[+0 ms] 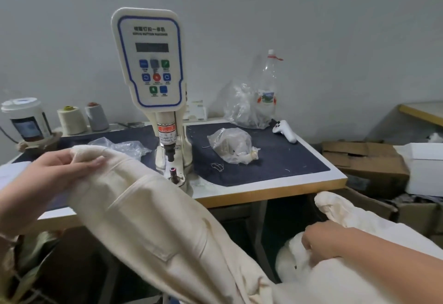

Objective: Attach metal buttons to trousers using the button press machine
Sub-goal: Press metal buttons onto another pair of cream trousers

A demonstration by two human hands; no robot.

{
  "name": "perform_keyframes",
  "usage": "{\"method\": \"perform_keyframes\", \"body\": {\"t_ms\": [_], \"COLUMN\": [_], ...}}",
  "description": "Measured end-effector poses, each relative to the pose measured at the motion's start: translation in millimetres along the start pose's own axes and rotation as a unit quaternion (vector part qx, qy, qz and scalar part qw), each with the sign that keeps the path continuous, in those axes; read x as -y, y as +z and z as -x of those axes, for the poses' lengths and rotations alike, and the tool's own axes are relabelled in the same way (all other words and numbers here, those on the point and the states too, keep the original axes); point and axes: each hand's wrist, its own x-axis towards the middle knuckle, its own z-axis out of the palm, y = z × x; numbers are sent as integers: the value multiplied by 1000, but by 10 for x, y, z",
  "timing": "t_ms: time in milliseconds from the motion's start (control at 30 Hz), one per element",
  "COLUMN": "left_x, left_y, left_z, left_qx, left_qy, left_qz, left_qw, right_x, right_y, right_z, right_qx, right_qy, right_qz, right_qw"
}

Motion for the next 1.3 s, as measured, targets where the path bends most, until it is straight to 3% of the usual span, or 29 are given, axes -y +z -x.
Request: {"method": "perform_keyframes", "body": {"t_ms": [100, 267, 367, 467, 567, 667, 767, 867, 1067, 1300], "left_x": [-165, -123, -46, -51, 46, 245, 397, 532, 615, 615], "left_y": [134, 600, 798, 820, 814, 844, 878, 942, 920, 928], "left_z": [99, 131, 40, -74, -229, -387, -510, -548, -583, -553], "left_qx": [66, -70, -159, -179, -172, -158, -125, -125, -141, -156], "left_qy": [-47, -115, -110, -68, -50, -8, -6, -13, -38, -28], "left_qz": [63, -4, -109, -186, -243, -374, -435, -414, -334, -280], "left_qw": [995, 991, 975, 964, 953, 914, 892, 901, 931, 947], "right_x": [112, 366, 484, 559, 658, 798, 875, 882, 866, 855], "right_y": [-184, -919, -1324, -1577, -1667, -1684, -1715, -1695, -1672, -1664], "right_z": [25, 169, 15, -413, -912, -1299, -1497, -1620, -1653, -1683], "right_qx": [-33, -120, -282, -420, -420, -431, -453, -453, -445, -473], "right_qy": [-26, -92, -88, -15, 34, 76, 101, 95, 76, 89], "right_qz": [2, -135, -184, -197, -205, -181, -233, -297, -309, -341], "right_qw": [999, 979, 938, 886, 883, 881, 855, 835, 837, 808]}}
